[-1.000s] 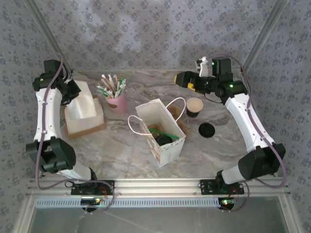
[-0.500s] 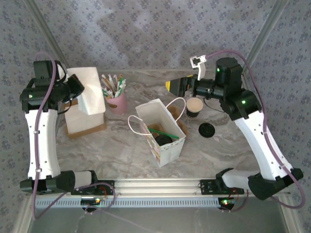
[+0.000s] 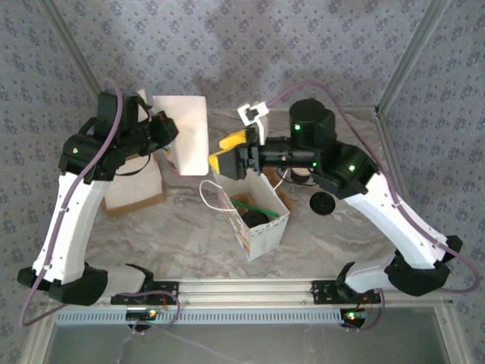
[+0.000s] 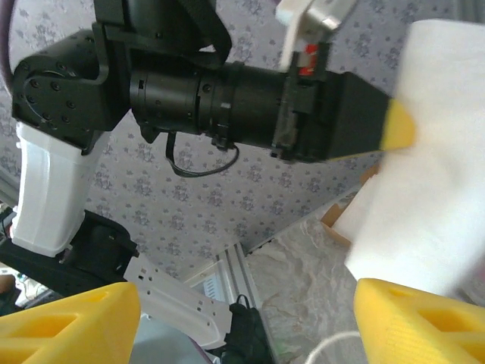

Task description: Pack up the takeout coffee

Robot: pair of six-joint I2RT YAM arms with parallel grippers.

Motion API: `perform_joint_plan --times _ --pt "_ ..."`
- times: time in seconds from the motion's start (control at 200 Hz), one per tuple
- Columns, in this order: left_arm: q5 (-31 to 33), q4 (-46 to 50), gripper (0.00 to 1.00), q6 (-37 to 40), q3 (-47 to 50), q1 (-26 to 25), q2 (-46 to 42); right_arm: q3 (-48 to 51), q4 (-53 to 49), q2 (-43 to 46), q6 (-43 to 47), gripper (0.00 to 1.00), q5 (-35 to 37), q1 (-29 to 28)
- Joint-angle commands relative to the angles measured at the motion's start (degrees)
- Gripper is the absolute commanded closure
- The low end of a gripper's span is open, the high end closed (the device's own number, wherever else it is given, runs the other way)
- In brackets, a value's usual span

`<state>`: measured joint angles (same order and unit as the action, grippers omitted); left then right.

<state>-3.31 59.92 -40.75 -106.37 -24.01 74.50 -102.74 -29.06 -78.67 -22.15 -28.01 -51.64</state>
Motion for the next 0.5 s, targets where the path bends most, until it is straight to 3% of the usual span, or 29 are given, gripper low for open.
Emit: perform_joint_plan --times 0.0,0.495 --pt "2.1 -4.0 1.00 -2.9 -0.7 -2.3 0.3 -3.0 0.2 -2.8 3.1 0.24 5.7 -2.3" --pt "-4.5 -12.9 1.00 -9.0 5.4 -4.4 -6.1 -8.1 -3.0 -13.7 6.7 0.26 21.8 -3.2"
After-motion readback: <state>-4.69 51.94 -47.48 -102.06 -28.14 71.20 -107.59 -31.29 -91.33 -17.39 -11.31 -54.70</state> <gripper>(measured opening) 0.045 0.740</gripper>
